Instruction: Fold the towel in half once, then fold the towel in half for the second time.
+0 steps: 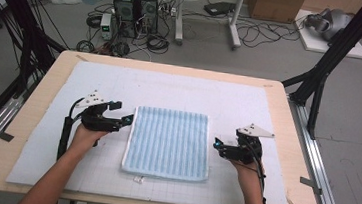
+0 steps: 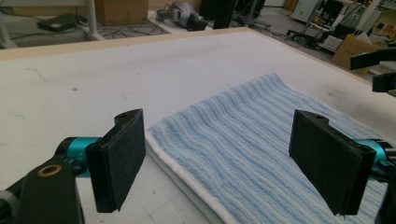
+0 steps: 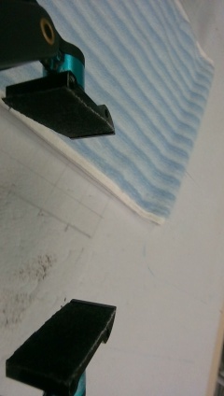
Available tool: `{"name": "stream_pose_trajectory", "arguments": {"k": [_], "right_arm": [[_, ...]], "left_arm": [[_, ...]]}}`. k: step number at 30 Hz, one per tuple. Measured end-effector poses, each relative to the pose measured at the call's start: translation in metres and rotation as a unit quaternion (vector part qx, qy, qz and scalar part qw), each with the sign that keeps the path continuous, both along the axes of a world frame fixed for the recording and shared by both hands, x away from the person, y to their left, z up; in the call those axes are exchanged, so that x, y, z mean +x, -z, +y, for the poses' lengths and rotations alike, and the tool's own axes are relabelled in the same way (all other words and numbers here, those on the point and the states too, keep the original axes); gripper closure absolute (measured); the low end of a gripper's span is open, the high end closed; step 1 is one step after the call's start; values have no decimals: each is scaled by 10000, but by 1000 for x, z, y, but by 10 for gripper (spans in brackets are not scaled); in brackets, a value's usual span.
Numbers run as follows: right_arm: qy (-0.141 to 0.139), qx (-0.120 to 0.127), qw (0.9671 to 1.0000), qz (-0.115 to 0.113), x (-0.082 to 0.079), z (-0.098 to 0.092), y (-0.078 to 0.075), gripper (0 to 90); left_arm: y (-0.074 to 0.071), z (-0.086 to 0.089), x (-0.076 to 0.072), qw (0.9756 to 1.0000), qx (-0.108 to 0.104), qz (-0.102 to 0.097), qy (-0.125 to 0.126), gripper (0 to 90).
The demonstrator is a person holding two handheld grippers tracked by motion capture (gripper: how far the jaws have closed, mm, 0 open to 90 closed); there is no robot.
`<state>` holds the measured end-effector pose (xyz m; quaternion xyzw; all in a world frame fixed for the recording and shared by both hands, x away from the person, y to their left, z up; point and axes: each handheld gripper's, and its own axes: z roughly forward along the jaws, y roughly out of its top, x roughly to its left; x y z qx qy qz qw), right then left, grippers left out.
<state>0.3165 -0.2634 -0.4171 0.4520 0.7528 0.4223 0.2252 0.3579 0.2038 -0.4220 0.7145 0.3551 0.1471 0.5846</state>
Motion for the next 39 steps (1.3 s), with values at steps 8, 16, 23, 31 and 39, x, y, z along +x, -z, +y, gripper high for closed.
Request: {"name": "stream_pose_trajectory", "arguments": {"k": [8, 16, 23, 31, 39], "right_arm": [[81, -8, 9998, -168, -2, -7, 0, 108], [20, 0, 9998, -176, -1, -5, 0, 108], [-9, -15, 9999, -168, 0, -5, 0, 107], [-13, 29, 9999, -121, -1, -6, 0, 108], [-14, 108, 9999, -77, -1, -9, 1, 108]], "left_arm": [[3, 8, -4, 10000, -7, 41, -73, 193], [4, 8, -5, 9999, 1, 73, -80, 193], [5, 9, -4, 9999, -30, 104, -110, 193], [10, 7, 0, 9997, -3, 215, -114, 193], [12, 4, 7, 9993, 100, 317, -183, 192]]}}
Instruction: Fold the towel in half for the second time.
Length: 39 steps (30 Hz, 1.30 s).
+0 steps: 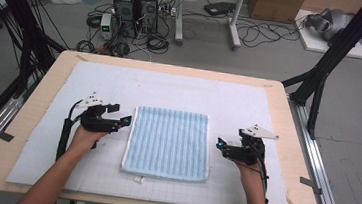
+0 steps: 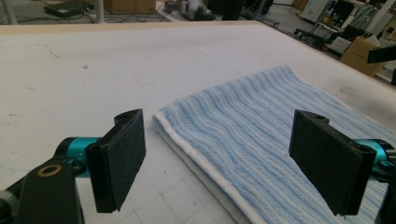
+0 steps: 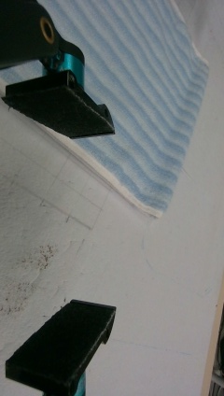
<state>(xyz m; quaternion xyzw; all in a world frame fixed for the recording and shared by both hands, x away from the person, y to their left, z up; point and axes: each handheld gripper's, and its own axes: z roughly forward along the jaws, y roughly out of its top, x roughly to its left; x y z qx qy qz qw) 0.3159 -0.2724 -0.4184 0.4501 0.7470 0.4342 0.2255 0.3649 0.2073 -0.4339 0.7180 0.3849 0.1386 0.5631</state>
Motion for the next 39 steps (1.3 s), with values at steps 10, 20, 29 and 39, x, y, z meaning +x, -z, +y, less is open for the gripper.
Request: {"name": "stream_pose_trajectory", "arguments": {"k": [10, 20, 29, 39], "right_arm": [[-58, 61, 10000, 13, -1, 0, 0, 107], [-102, 59, 9999, 87, 1, 1, 2, 107], [-86, 97, 9999, 97, 1, 1, 3, 107], [-108, 93, 9998, 135, 1, 1, 4, 107]], "left_arm": [[-4, -1, 25, 9984, 273, 403, -283, 212], [4, -20, 60, 9955, 714, 608, -102, 334], [9, -44, 76, 9901, 1259, 577, 233, 329], [15, -49, 77, 9841, 1615, 620, 391, 590]]}}
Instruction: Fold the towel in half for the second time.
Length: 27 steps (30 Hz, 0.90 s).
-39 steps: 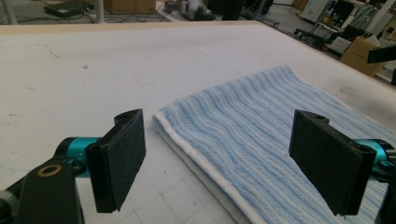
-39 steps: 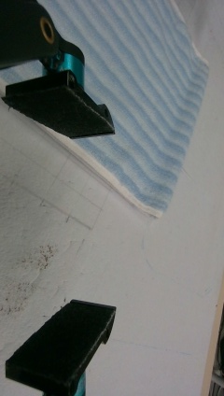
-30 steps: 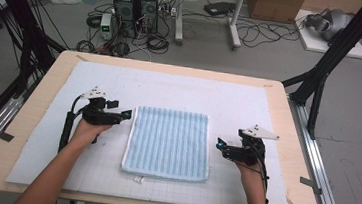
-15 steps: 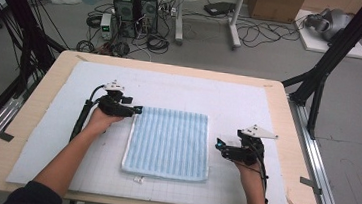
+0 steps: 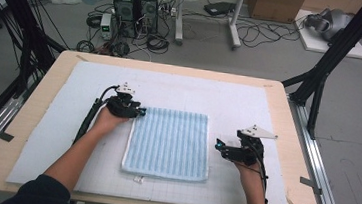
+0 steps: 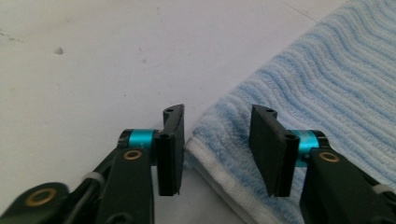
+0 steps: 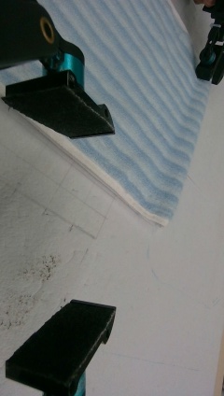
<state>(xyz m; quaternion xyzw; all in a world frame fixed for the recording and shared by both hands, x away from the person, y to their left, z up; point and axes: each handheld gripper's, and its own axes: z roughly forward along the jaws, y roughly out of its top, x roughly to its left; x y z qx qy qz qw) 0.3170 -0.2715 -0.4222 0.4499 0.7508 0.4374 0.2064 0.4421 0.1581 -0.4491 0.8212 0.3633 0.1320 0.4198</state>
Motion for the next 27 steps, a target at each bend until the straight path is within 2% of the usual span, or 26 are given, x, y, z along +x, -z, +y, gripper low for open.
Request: {"name": "stream_pose_trajectory", "arguments": {"k": [2, 6, 9, 13, 16, 19, 22, 26, 27], "right_arm": [[-7, -4, 10000, 10, 0, 0, 0, 107], [-28, -14, 10000, 13, 1, 1, 1, 107], [-61, 48, 10000, 46, 3, 3, 1, 107], [-29, 141, 9999, 73, 12, 9, -2, 108], [-70, 145, 9997, 181, 24, 12, -3, 108], [-98, 202, 9989, 401, 44, 16, 0, 109], [-109, 6, 9986, 516, 60, 23, 3, 124], [-184, -80, 9972, 726, 85, 31, 7, 236], [-257, -79, 9968, 756, 91, 35, 8, 292]], "left_arm": [[0, -1, 0, 10000, -1, 2, 60, 634], [0, -3, -2, 9998, 14, -34, 201, 810], [-1, -3, -2, 9998, 1, -44, 213, 838], [-2, 0, -2, 9998, -117, 12, 168, 846], [-3, 0, -2, 9997, -191, -2, 144, 848], [-5, 2, -2, 9995, -287, 1, 132, 848], [-6, 3, -2, 9993, -353, 2, 129, 848], [-6, 3, -3, 9990, -434, 25, 115, 848], [-6, 3, -3, 9990, -441, 21, 119, 848]]}}
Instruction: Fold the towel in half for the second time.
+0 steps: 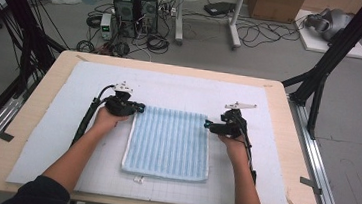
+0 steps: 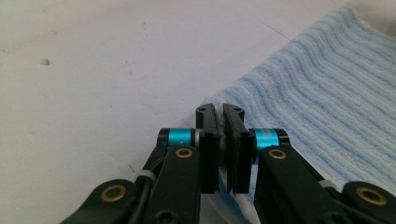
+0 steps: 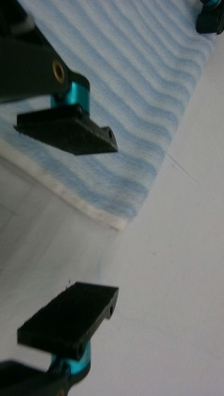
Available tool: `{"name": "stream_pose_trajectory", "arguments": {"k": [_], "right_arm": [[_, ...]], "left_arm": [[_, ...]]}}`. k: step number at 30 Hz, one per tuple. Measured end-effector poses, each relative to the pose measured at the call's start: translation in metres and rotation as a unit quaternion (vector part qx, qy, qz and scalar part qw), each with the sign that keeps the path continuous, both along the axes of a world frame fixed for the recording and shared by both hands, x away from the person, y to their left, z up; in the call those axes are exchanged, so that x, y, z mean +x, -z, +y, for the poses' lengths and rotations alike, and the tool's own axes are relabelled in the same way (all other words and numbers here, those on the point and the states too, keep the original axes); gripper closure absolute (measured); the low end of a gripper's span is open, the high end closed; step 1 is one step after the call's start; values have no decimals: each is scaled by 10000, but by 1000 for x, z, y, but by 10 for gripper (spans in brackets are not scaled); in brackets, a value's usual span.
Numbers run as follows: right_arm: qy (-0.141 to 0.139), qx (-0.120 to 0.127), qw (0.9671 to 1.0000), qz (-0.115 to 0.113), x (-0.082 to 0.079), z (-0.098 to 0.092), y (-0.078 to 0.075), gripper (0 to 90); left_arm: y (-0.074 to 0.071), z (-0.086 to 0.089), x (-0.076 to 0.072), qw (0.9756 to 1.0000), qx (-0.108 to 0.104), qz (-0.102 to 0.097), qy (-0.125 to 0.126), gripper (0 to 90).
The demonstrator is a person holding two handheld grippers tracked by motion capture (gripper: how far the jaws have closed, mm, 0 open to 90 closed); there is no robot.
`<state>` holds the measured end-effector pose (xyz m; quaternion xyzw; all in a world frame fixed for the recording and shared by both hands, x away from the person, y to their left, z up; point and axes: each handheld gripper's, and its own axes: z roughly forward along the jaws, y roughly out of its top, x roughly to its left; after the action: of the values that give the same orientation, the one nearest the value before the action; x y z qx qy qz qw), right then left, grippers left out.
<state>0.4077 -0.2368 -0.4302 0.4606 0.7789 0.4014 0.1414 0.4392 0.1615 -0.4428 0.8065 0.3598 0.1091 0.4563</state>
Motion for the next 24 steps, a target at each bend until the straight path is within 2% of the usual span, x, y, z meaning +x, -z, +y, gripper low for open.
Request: {"name": "stream_pose_trajectory", "arguments": {"k": [4, 8, 9, 10, 13, 15, 19, 22, 24], "right_arm": [[-172, -122, 9997, 81, 15, 13, 4, 399], [-216, -322, 9990, 226, 25, 23, 9, 435], [-225, -361, 9988, 246, 27, 25, 10, 452], [-252, -400, 9986, 226, 29, 27, 11, 495], [-259, -456, 9983, 239, 30, 30, 12, 544], [-225, -441, 9984, 284, 30, 31, 11, 590], [-267, -365, 9981, 430, 30, 32, 10, 804], [-266, -353, 9980, 457, 31, 34, 9, 833], [-188, -399, 9983, 370, 33, 34, 7, 838]], "left_arm": [[1, 1, 0, 10000, -36, 41, -18, 848], [2, 2, 0, 9997, -148, 133, -108, 842], [3, 2, 0, 9995, -252, 129, -158, 842], [3, 2, 0, 9995, -254, 136, -153, 842], [5, 3, 0, 9995, -237, 170, -137, 844], [5, 3, 0, 9995, -238, 174, -133, 845], [6, 2, 0, 9995, -210, 172, -166, 849], [6, 1, 2, 9994, -185, 115, -282, 855], [2, 3, 5, 9989, -293, 7, -378, 860]]}}
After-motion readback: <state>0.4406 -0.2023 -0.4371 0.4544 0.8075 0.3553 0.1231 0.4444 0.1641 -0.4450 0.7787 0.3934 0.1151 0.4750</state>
